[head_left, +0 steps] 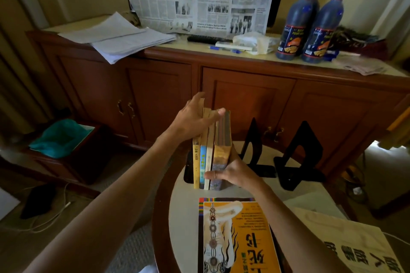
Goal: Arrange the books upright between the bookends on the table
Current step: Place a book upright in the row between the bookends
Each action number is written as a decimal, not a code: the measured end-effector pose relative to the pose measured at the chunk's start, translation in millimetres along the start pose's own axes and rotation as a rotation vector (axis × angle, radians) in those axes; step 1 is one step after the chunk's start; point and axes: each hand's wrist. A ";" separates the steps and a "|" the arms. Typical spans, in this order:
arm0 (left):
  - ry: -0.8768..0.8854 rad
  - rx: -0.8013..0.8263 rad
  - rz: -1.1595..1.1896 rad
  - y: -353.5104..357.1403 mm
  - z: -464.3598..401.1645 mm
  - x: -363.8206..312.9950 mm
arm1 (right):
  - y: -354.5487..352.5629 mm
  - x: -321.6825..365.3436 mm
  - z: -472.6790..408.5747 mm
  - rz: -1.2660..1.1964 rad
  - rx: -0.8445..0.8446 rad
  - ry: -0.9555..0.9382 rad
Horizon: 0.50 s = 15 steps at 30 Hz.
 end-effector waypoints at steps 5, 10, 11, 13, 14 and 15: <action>-0.179 0.129 0.445 15.6 -24.3 8.4 | 16.5 -5.1 3.0 0.004 -0.085 -0.011; -0.140 0.115 0.464 27.2 -33.5 16.8 | 14.7 -13.2 -1.0 0.008 -0.139 -0.018; -0.137 0.117 0.468 28.2 -34.3 17.4 | 15.1 -15.1 -1.3 0.012 -0.132 -0.011; -0.121 0.113 0.457 28.7 -36.9 17.3 | 16.9 -16.7 -1.6 0.033 -0.124 -0.011; -0.114 0.106 0.446 29.2 -38.4 17.5 | 17.6 -16.5 -1.5 0.044 -0.114 -0.015; -0.110 0.096 0.435 29.7 -39.6 17.8 | 18.1 -15.7 -1.7 0.050 -0.105 -0.017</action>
Point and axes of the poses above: each hand's wrist, its own z-axis away from the middle knuckle, its own y-axis out of the palm, x = y × z, and after that the axes turned 9 degrees about -y, right-handed
